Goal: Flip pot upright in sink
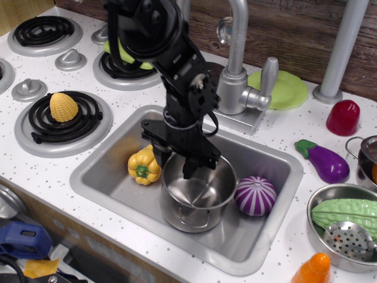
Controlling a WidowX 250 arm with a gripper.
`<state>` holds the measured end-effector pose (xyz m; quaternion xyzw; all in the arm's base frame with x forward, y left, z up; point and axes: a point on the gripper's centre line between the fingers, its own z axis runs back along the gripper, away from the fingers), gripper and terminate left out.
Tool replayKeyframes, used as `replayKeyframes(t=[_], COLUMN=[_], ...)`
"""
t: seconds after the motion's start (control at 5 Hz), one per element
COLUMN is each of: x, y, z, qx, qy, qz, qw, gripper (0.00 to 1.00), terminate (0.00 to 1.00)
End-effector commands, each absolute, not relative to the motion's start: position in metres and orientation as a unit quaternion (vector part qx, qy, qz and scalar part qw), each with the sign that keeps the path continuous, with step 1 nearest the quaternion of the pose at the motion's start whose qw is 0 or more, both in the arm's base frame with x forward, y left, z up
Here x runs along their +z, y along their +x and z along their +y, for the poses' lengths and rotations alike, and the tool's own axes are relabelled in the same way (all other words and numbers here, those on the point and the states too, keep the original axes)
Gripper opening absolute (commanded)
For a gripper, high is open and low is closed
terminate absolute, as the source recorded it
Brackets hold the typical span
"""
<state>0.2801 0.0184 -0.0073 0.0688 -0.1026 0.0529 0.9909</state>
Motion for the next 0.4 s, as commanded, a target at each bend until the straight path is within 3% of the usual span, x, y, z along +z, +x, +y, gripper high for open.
replayKeyframes(t=[0.0, 0.2], x=[0.0087, 0.0087], y=[0.2881, 0.2881], z=[0.0195, 0.0195], qx=[0.057, 0.057], qy=[0.067, 0.067], qz=[-0.132, -0.132], qw=[0.987, 0.987], gripper=[1.00, 1.00], terminate=[0.00, 1.00])
